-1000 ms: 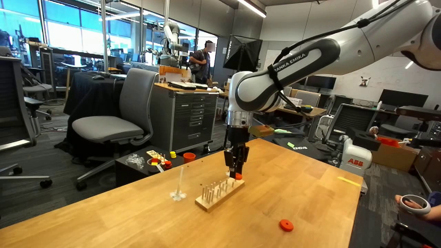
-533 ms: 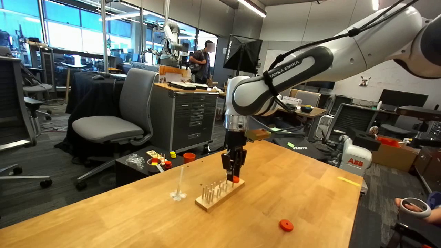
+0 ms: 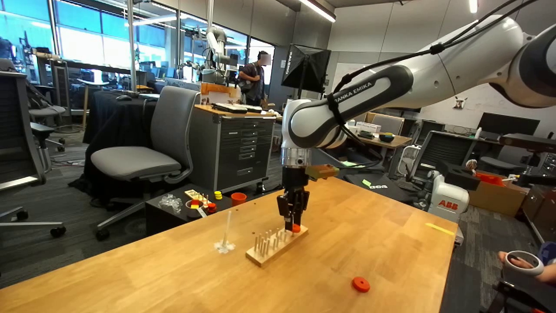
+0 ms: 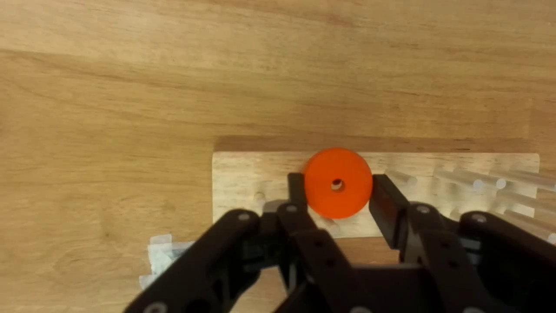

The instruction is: Put the orange ring on the right on the rack

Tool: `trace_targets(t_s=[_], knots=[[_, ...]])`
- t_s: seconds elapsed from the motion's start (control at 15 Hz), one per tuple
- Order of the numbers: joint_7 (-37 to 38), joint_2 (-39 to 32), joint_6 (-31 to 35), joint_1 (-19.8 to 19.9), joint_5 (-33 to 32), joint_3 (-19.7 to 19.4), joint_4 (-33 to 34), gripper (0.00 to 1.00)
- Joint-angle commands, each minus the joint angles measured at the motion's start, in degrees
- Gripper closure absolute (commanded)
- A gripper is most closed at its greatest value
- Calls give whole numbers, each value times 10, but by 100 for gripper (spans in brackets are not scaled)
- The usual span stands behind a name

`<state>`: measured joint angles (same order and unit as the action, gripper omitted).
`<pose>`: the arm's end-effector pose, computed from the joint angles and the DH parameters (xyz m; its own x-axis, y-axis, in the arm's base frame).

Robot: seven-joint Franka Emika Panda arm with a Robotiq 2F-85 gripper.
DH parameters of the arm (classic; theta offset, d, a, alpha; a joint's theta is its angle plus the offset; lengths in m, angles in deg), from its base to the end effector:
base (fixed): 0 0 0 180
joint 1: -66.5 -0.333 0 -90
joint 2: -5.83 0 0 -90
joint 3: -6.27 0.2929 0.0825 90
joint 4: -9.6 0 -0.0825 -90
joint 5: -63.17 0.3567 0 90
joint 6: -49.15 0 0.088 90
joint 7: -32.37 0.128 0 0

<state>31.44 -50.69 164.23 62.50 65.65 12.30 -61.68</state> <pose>0.6722 0.1079 0.1310 0.9659 0.1414 -0.2168 0.1162 -0.9853 -0.1252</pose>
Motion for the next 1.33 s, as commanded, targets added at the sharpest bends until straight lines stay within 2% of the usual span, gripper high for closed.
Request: trace_targets(t_s=[0.0, 1.07, 1.13, 1.27], knots=[[10, -23, -35, -7, 5, -7, 49, 83], [14, -43, -52, -18, 0, -11, 64, 83], [16, -43, -54, -17, 2, -11, 65, 33], [14, -39, -61, -14, 4, -10, 62, 25]])
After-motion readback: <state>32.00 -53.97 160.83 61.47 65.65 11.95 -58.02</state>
